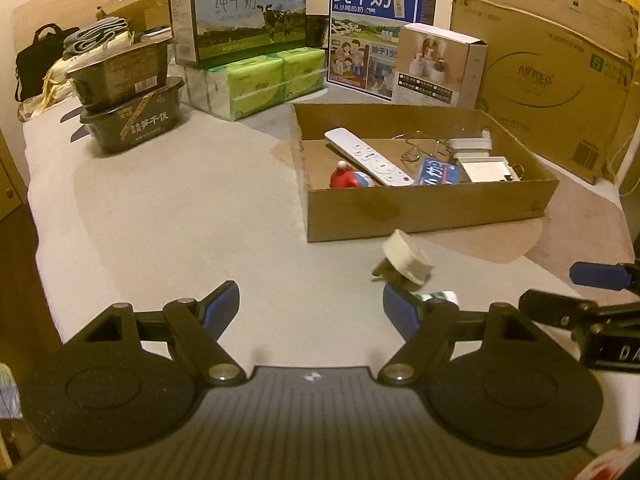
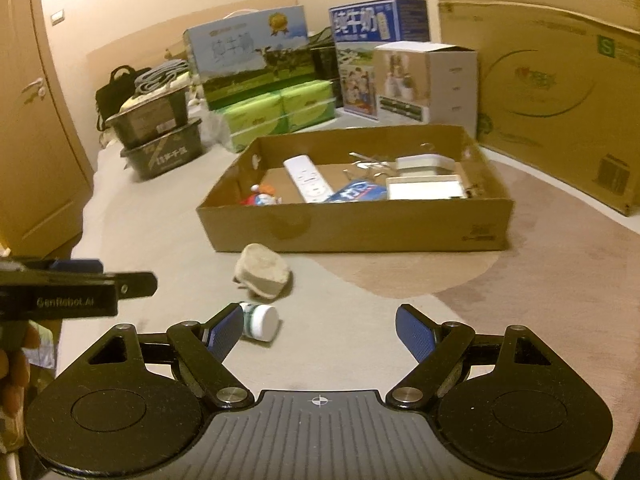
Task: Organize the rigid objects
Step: 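Move the left tool toward the white plug while the right tool grasps the green-and-white spool, then grasp the white plug with the left tool while the right tool holds the spool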
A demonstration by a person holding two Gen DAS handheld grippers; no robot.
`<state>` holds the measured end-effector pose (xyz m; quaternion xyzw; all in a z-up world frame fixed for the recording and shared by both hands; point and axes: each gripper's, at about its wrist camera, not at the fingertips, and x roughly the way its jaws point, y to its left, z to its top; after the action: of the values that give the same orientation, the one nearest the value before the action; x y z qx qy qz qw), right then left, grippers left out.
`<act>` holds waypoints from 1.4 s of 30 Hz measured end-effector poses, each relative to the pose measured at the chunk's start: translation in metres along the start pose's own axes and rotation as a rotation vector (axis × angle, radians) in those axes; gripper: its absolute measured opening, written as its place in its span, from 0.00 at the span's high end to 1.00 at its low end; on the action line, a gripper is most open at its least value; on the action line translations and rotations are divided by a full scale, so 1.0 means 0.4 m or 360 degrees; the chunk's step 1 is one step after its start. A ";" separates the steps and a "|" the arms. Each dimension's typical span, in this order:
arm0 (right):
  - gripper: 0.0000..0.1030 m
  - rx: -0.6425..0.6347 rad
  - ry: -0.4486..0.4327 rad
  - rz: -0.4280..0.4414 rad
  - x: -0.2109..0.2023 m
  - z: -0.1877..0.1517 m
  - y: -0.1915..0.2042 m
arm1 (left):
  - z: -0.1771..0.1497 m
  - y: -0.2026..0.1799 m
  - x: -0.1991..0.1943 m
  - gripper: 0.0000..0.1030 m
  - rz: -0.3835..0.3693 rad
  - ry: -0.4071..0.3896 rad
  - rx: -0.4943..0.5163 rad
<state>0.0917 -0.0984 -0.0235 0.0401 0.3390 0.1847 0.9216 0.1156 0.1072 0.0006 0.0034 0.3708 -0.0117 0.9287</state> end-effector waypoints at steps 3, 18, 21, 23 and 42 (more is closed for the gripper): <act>0.19 -0.0023 0.0002 -0.0002 0.036 -0.008 0.029 | 0.002 0.020 0.027 0.26 -0.0007 0.0009 0.0037; 0.50 -0.0076 0.0119 0.0004 0.211 -0.035 0.113 | -0.010 0.087 0.136 0.26 -0.0066 0.0054 0.0010; 0.64 -0.0107 0.0138 -0.0030 0.231 -0.035 0.121 | -0.010 0.087 0.140 0.26 -0.0072 0.0055 0.0007; 0.68 -0.0128 0.0127 -0.0044 0.229 -0.036 0.120 | -0.010 0.083 0.139 0.26 -0.0080 0.0052 0.0008; 0.69 0.0026 0.0033 -0.0179 0.124 0.005 -0.096 | 0.008 -0.125 0.164 0.26 -0.0199 -0.0004 0.0318</act>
<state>0.1399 -0.1156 -0.0600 0.0265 0.3516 0.1303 0.9266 0.1644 0.0560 -0.0421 0.0729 0.3661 -0.1066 0.9216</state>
